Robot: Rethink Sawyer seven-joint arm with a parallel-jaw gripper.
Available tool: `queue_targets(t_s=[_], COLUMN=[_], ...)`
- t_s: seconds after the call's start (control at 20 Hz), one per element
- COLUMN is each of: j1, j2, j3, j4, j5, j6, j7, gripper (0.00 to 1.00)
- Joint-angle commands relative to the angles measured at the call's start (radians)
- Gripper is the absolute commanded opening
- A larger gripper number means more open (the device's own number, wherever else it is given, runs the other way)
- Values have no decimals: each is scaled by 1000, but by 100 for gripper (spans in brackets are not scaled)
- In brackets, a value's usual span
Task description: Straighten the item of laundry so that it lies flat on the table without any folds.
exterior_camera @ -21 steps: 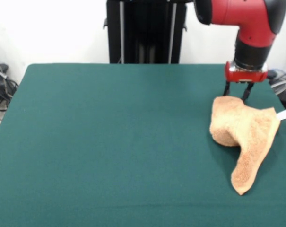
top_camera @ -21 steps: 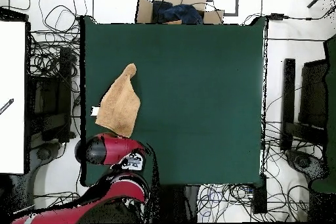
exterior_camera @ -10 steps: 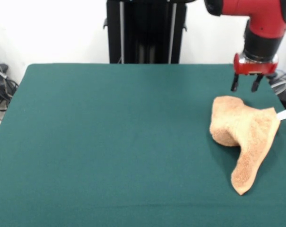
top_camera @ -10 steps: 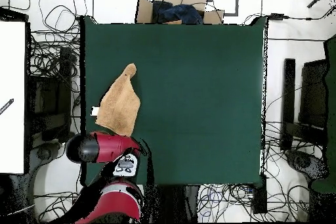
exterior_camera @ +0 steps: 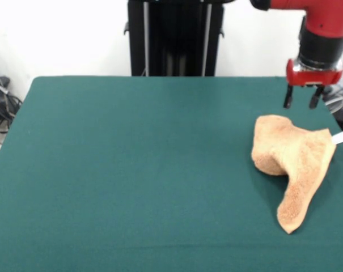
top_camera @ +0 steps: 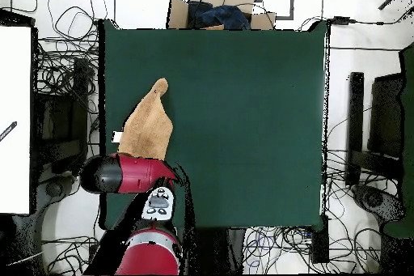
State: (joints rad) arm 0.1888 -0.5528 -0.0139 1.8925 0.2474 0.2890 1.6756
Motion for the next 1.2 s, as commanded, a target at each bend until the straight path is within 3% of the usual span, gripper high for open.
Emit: queue_targets(t_s=[0.05,0.75,1.2], j1=[-56,-146,-129], j2=[3,95,184], j3=[61,130,137], j4=[-50,-37,-66], j5=[18,-40,-42], j6=[42,-81,-156], j7=[154,107,123], gripper=[100,100,100])
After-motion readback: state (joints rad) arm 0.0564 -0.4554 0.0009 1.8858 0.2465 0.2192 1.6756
